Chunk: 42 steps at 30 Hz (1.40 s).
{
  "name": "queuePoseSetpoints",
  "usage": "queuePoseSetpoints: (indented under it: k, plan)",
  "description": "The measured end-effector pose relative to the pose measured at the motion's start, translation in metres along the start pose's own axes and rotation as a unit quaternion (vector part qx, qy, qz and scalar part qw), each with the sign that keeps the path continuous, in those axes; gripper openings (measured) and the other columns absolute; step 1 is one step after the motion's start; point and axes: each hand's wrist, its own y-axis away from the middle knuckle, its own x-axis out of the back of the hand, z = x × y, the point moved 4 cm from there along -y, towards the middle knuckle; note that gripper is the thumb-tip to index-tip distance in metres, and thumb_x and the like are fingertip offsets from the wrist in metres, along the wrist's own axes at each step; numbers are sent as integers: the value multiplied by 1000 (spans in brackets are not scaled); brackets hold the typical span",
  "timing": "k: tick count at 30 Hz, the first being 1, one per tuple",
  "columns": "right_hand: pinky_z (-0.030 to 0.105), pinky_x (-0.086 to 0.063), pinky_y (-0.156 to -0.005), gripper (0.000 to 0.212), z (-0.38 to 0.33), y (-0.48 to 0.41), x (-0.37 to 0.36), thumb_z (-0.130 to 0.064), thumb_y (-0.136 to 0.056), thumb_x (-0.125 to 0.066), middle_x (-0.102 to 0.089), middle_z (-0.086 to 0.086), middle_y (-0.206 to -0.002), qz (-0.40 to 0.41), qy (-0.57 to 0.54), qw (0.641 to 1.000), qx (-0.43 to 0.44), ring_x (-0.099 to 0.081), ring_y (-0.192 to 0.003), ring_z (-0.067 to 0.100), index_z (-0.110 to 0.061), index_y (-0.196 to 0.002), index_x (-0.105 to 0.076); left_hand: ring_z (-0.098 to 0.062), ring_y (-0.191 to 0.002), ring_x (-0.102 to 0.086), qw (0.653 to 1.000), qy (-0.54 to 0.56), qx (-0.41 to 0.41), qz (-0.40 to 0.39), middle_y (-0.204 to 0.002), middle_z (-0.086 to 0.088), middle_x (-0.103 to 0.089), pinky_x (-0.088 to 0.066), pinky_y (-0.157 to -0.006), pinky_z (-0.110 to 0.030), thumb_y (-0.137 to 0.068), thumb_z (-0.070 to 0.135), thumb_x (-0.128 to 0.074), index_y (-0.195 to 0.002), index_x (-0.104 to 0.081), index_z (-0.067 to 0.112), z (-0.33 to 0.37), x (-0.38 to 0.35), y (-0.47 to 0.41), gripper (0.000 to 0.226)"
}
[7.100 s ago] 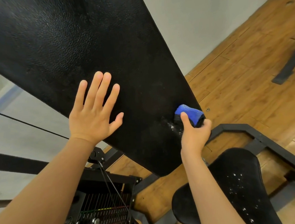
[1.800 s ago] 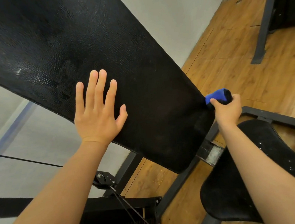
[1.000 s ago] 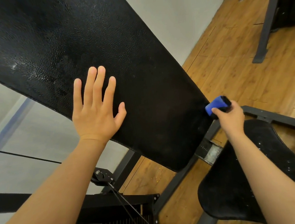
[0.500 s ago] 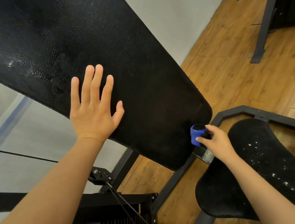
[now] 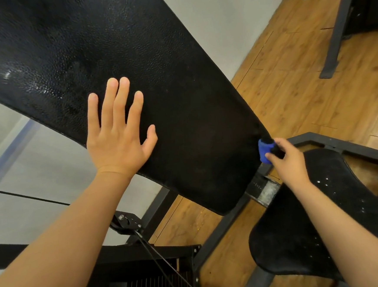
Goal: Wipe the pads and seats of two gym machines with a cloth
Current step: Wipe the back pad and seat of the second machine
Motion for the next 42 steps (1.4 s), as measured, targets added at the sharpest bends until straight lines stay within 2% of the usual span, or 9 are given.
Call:
queuePoseSetpoints:
  k: [8,12,17,20,25,30,32,35,42]
  plan:
    - [24,-40,-98,38,31,75,-53,-1,-81,-69,-63,-5,-113,-56,3,998,26,-55,-113,7,-18,-115,-62,-31,-146,-15,1000,4,3,-5,-156,-16,-25,-1,-118,-45,-95,42,-35,-142,-34,10,0,1,-1,57]
    - [37,-46,-99,39,38,46,-36,-1,-82,-66,-62,-3,-114,46,7,999,-3,-57,-113,13,-20,-116,-60,-31,-146,-17,1000,4,3,2,-155,-16,-27,-2,-119,-45,-95,42,-36,-142,-36,10,1,1,-1,56]
    - [27,-37,-95,39,28,14,-23,-2,-85,-63,-60,1,-121,118,-38,991,-50,-53,-117,15,-18,-121,-58,-31,-145,-19,1000,6,0,9,-155,-16,-28,-4,-118,-46,-95,42,-36,-141,-38,10,0,0,1,56]
    - [31,-41,-99,39,22,37,-37,-4,-84,-64,-61,-1,-119,99,-41,993,-40,-54,-116,13,-21,-119,-59,-32,-145,-20,1000,5,-1,10,-155,-16,-28,-5,-118,-47,-95,42,-36,-141,-38,10,0,-1,1,56]
    - [20,-41,-96,46,17,117,-86,-1,-81,-67,-58,-11,-118,43,-42,998,9,-52,-113,1,-21,-121,-59,-31,-146,-19,1000,7,3,8,-155,-15,-27,-6,-118,-47,-95,42,-36,-141,-37,10,0,0,0,56]
    - [13,-42,-90,48,28,150,-110,3,-81,-68,-57,-8,-117,-3,-57,998,-19,-55,-112,5,-24,-120,-60,-31,-145,-19,1000,9,4,8,-155,-15,-27,-7,-118,-48,-95,42,-37,-141,-37,11,1,0,2,56]
    - [13,-42,-90,47,29,142,-103,3,-81,-67,-58,-5,-117,11,-61,998,-19,-55,-111,4,-23,-119,-60,-31,-145,-19,1000,8,4,9,-155,-15,-27,-7,-118,-48,-95,42,-37,-141,-37,11,1,0,2,56]
    - [24,-44,-98,45,28,115,-79,1,-82,-66,-58,-4,-119,72,-56,995,-29,-51,-112,2,-20,-121,-58,-31,-146,-19,1000,9,5,9,-155,-15,-27,-7,-118,-48,-95,42,-36,-141,-37,11,2,-1,3,56]
    - [4,-31,-83,43,-18,79,-71,-7,-89,-62,-55,-5,-124,100,-96,990,-32,-48,-114,3,-17,-129,-55,-31,-145,-21,1000,9,3,15,-155,-14,-28,-8,-118,-48,-94,42,-38,-141,-38,11,1,-2,1,56]
